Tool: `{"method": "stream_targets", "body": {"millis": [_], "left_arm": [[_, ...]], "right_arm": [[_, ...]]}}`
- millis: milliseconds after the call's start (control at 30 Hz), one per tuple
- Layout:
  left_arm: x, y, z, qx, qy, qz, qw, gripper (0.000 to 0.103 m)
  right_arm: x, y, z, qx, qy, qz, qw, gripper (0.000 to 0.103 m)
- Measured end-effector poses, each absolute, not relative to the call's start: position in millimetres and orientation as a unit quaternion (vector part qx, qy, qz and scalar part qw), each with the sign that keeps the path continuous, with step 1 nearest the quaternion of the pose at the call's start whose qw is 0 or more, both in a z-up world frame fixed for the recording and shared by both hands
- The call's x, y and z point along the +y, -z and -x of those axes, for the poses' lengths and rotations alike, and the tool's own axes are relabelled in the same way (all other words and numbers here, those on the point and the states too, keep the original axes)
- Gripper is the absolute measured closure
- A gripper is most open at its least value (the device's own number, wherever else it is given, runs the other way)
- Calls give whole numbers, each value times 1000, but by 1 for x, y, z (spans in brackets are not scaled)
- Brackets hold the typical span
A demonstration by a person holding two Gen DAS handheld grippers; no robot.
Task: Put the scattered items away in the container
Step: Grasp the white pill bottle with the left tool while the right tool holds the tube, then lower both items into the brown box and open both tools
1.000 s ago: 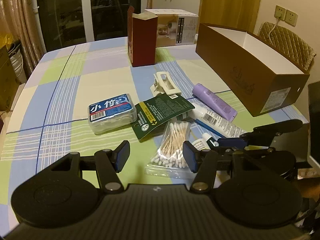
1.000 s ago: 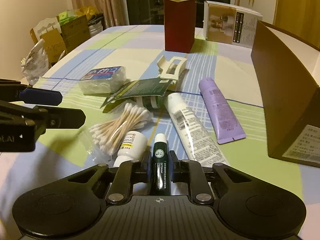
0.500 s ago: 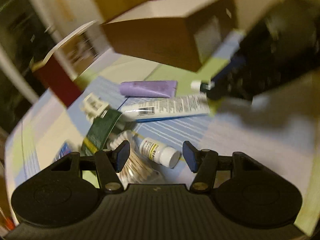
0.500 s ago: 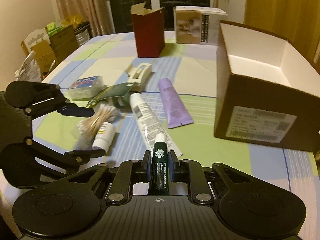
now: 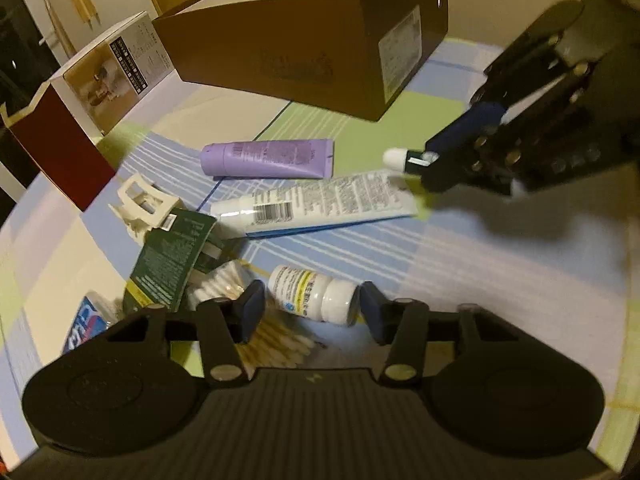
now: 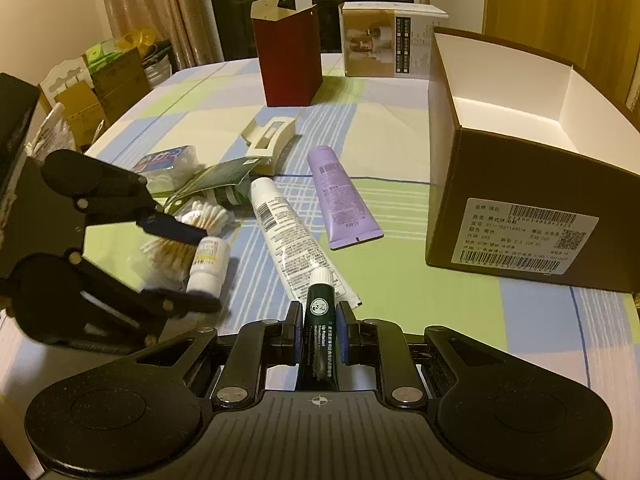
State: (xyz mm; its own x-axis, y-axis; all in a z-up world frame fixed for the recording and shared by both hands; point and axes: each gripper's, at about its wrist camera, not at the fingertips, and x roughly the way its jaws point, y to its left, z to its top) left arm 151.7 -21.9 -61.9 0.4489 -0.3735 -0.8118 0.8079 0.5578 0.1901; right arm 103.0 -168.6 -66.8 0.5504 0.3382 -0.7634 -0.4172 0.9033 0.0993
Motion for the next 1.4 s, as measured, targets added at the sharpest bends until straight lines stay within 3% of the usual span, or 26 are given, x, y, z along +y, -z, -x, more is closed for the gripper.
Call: {"method": "stream_targets", "body": {"millis": [833, 1200, 1400], "left_arm": [[-28, 58, -145, 382, 367, -259, 808, 61], [-50, -16, -132, 335, 313, -201, 865, 61], [-101, -67, -143, 280, 322, -174, 888, 61]], "right_arm": [[-166, 63, -103, 411, -210, 52, 886, 83], [-203, -18, -88, 281, -173, 93, 940, 83], [-261, -49, -129, 267, -107, 64, 956, 83]]}}
